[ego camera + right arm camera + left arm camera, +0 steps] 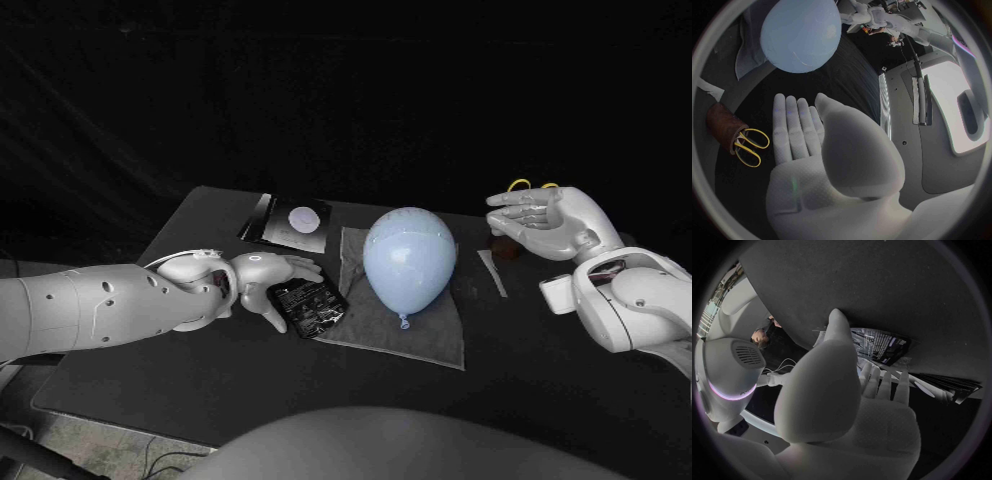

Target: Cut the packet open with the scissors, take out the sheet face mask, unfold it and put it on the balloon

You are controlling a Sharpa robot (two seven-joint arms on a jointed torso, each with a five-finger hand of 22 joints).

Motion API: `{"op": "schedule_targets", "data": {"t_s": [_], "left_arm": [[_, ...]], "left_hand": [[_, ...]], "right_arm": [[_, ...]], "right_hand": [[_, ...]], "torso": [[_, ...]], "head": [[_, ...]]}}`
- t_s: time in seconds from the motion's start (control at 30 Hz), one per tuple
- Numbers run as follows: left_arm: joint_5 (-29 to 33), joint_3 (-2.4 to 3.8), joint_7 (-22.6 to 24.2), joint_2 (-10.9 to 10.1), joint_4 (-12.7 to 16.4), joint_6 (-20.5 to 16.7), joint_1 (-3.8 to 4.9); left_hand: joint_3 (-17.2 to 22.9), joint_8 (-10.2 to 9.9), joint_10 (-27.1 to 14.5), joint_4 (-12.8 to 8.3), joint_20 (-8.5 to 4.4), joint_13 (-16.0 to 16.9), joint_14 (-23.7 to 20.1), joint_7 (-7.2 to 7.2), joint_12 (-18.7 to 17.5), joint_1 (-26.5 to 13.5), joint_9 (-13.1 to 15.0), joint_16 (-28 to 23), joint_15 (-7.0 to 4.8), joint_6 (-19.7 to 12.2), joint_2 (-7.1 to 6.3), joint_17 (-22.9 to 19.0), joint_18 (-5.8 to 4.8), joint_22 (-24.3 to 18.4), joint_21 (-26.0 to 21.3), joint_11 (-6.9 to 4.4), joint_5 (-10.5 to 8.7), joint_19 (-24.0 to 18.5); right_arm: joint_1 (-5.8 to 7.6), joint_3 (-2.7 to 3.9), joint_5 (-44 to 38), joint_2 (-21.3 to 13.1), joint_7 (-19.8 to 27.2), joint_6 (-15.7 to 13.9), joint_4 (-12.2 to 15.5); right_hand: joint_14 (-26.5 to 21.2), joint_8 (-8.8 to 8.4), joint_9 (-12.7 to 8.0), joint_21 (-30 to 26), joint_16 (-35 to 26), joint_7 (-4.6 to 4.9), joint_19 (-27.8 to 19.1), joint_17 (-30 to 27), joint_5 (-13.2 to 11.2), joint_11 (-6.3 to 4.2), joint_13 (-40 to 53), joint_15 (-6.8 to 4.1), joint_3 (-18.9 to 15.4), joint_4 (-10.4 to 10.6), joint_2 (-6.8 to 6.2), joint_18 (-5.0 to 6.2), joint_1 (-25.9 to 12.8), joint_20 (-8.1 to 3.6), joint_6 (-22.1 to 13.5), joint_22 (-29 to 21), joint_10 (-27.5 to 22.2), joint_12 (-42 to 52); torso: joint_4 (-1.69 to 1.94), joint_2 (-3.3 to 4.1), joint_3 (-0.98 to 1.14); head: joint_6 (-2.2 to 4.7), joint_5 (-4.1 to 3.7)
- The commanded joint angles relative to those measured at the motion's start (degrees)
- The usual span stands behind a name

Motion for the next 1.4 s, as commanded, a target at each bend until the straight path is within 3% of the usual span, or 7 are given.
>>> {"op": "schedule_targets", "data": {"t_s": [0.03,0.43,0.6,0.9,1.17,1.33,1.4], "left_arm": [[-1.4,0.0,0.15,-0.25,0.16,1.55,0.04],[-1.57,-0.03,0.04,0.9,0.06,2.82,-0.25],[-2.22,-0.03,-2.0,1.87,-0.9,4.24,-0.4],[-3.05,-0.03,-3.53,3.46,-1.59,5.5,-0.84],[-3.5,-0.02,-4.59,3.78,-1.5,6.5,-1.07],[-3.37,-0.02,-4.89,3.79,-1.51,6.69,-1.1],[-3.32,-0.02,-4.91,3.78,-1.51,6.47,-1.1]], "left_hand": [[0.71,0.71,1.86,-0.04,-0.19,0.18,1.08,0.22,0.55,0.69,0.59,0.49,0.16,2.3,0.18,0.29,0.62,0.14,0.06,0.34,0.26,0.52],[5.77,2.74,10.25,-0.11,-0.84,0.58,8.23,2.22,1.11,1.76,2.13,2.31,-0.11,8.6,2.92,1.89,0.79,0.53,0.79,2.51,0.11,3.2],[7.8,2.52,10.91,-0.14,-0.8,0.45,8.83,3.53,0.62,1.38,1.91,2.28,0.89,7.91,4.05,1.98,0.75,0.61,1.01,3.79,0.05,4.18],[10.8,2.4,10.8,-0.22,-0.79,0.43,9.32,3.64,0.39,2.23,1.82,2.16,1.03,7.72,4.93,2.02,0.79,0.68,1.26,3.91,0.02,5.19],[18.84,5.02,22.02,-0.7,-0.66,1.25,20.26,4.03,1.94,2.68,3.75,4.97,1.52,15.97,9.61,4.22,0.89,1.37,3.04,4.38,-0.11,11.37],[21.8,6.79,31.0,-1.0,-0.44,1.54,30.33,4.37,3.33,2.99,4.4,8.14,2.07,20.17,12.48,6.07,1.0,3.13,7.23,5.08,-0.07,25.72],[22.86,7.13,32.53,-1.02,-0.67,1.38,32.17,4.32,3.25,3.44,4.46,8.82,2.12,21.19,12.67,6.36,0.99,3.25,7.9,5.2,-0.07,27.36]], "right_arm": [[-0.01,0.02,0.16,0.09,0.17,0.96,-0.04],[-0.04,0.02,0.45,0.42,0.25,1.23,-0.09],[-0.04,0.02,0.5,0.57,0.3,1.36,-0.04],[-0.04,0.02,0.61,0.54,0.34,1.7,0.09],[-0.04,0.02,0.75,0.53,0.37,2.06,0.14],[-0.04,0.02,0.8,0.48,0.39,2.18,0.17],[-0.04,0.02,0.81,0.48,0.39,2.21,0.18]], "right_hand": [[0.3,0.37,0.06,-0.28,-0.24,1.17,0.35,-0.06,0.28,-0.12,0.01,-0.02,0.24,-0.05,0.01,0.61,-0.53,0.06,0.04,-0.07,0.4,0.02],[0.35,0.38,0.07,-0.31,-0.25,1.15,0.39,-0.08,0.28,-0.14,0.01,-0.03,0.38,-0.05,0.08,0.61,-0.69,0.06,0.06,-0.1,0.44,0.03],[0.38,0.39,0.08,-0.34,-0.28,1.13,0.43,-0.09,0.28,-0.16,0.01,-0.04,0.52,-0.06,0.15,0.61,-0.84,0.05,0.1,-0.13,0.47,0.02],[0.41,0.41,0.08,-0.36,-0.29,1.11,0.46,-0.1,0.31,-0.18,0.02,-0.05,0.63,-0.08,0.21,0.61,-0.92,0.04,0.13,-0.16,0.51,0.03],[0.52,0.49,0.12,-0.42,-0.32,1.04,0.55,-0.13,0.34,-0.25,0.03,-0.1,0.99,-0.17,0.35,0.62,-1.16,0.01,0.29,-0.22,0.68,0.06],[0.65,0.57,0.16,-0.44,-0.32,0.96,0.65,-0.14,0.37,-0.34,0.04,-0.16,1.27,-0.31,0.38,0.64,-1.29,-0.04,0.43,-0.27,0.87,0.11],[0.69,0.58,0.17,-0.45,-0.32,0.94,0.68,-0.15,0.38,-0.36,0.04,-0.18,1.34,-0.36,0.38,0.64,-1.33,-0.05,0.46,-0.28,0.92,0.12]], "torso": [[0.23,-0.08,0.07],[0.07,0.01,0.03],[-0.02,0.01,0.03],[0.01,-0.04,0.04],[0.02,-0.09,0.03],[0.09,-0.1,-0.03],[0.1,-0.08,-0.02]], "head": [[0.01,-0.06],[0.01,0.2],[0.01,0.37],[0.01,-0.25],[0.01,-0.32],[0.01,-0.36],[0.01,-0.34]]}}
